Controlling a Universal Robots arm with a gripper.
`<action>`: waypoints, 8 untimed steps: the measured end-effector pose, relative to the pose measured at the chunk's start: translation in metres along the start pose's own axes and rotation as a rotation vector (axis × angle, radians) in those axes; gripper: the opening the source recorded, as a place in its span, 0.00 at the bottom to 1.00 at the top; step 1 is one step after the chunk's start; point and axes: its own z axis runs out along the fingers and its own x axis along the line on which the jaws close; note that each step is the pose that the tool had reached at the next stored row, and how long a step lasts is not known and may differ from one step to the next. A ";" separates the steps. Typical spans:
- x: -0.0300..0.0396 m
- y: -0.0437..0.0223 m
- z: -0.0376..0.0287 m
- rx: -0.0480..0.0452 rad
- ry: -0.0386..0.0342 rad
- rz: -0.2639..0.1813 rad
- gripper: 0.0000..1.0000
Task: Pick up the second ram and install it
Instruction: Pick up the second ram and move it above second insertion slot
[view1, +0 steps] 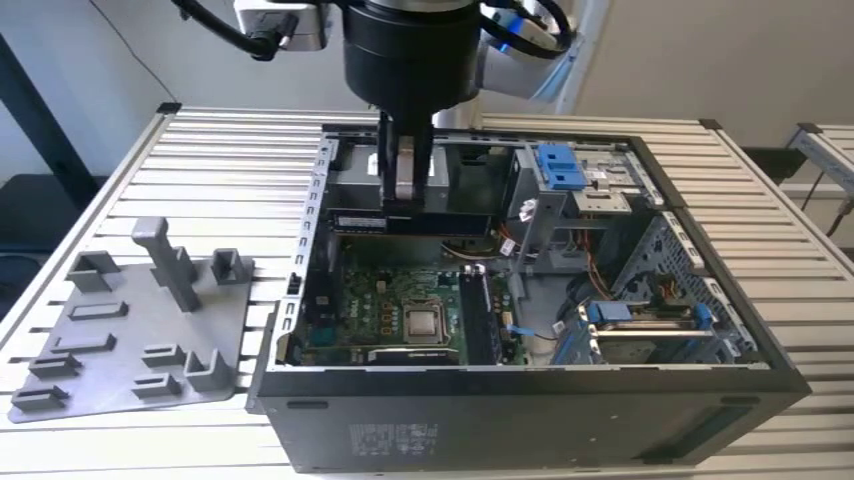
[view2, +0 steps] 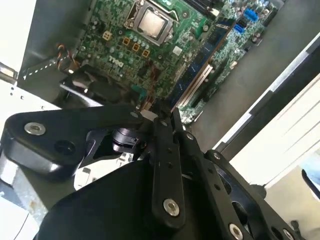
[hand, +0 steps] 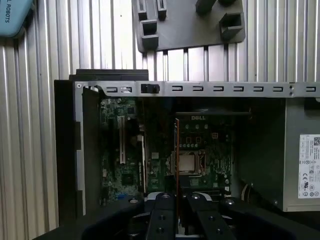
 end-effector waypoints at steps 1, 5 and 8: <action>-0.0001 -0.0045 -0.0001 -0.0002 0.0001 0.000 0.15; -0.0008 -0.0229 -0.0005 -0.0012 0.0001 0.000 0.15; -0.0013 -0.0365 -0.0007 -0.0019 0.0000 0.000 0.15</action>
